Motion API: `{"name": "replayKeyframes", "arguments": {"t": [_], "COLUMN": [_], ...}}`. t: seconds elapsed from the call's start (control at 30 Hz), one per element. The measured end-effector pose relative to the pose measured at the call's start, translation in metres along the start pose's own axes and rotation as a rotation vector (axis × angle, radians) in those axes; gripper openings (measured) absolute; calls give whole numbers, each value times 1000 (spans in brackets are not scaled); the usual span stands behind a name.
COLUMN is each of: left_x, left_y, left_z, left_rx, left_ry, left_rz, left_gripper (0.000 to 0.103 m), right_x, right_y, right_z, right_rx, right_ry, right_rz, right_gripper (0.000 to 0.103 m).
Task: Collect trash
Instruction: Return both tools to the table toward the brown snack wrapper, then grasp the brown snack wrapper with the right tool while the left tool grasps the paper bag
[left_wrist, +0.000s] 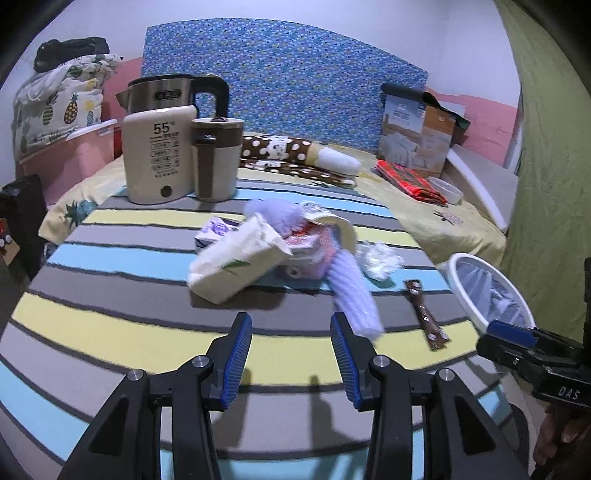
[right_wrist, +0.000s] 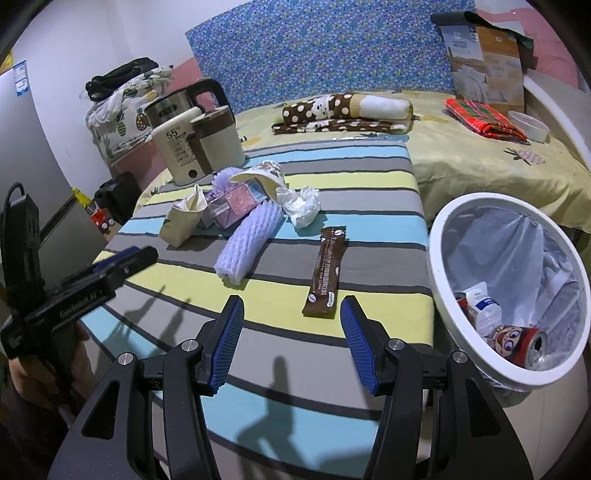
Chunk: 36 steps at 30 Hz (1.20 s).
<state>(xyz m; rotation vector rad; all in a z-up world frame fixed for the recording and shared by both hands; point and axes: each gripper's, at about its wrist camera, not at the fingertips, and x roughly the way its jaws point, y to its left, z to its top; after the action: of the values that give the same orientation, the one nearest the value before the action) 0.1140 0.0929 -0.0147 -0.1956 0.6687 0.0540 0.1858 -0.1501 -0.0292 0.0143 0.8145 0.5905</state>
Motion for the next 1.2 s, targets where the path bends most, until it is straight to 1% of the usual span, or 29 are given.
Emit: {"name": "replayKeyframes", "arguments": {"t": [0.07,0.17,0.4,0.53,0.67,0.73,0.77,0.8,0.83,0.87,0.9,0.93,0.97,1.0,1.1,1.2], "left_x": [5,14,38,55,72,77,79,78,77,76,76,76,74,72,63,52], "left_y": [5,12,16,15,16,16,16,16,15,15,16,17,18,19,20,16], "left_z": [5,12,27,32,34,33,33,33,33,32,32,31,31,30,26,20], "left_rx": [12,44,113,146,154,154,156,157,159,159,154,144,134,125,88,78], "left_ry": [0,-7,1,24,62,78,82,79,76,75,78,81,75,73,65,54], "left_rz": [12,31,63,86,119,135,145,147,147,148,144,141,142,137,101,88], "left_gripper": [45,50,51,51,51,50,49,44,40,30,13,10,10,8,5,4], "right_x": [5,10,26,37,45,48,49,50,51,50,49,48,47,44,38,37], "right_y": [0,-2,-9,-13,-15,-15,-15,-14,-15,-15,-15,-16,-16,-17,-17,-17], "right_z": [2,5,10,13,12,11,10,9,9,8,8,8,7,6,6,5], "right_rx": [-1,5,17,26,28,25,21,16,12,9,9,12,14,14,18,27], "right_ry": [8,15,43,63,86,97,102,108,111,109,108,106,103,98,84,83], "right_rz": [-2,-7,-26,-40,-51,-53,-48,-47,-51,-56,-56,-51,-49,-48,-46,-35], "right_gripper": [56,56,56,56,56,53,44,37,34,29,26,25,24,16,9,8]}}
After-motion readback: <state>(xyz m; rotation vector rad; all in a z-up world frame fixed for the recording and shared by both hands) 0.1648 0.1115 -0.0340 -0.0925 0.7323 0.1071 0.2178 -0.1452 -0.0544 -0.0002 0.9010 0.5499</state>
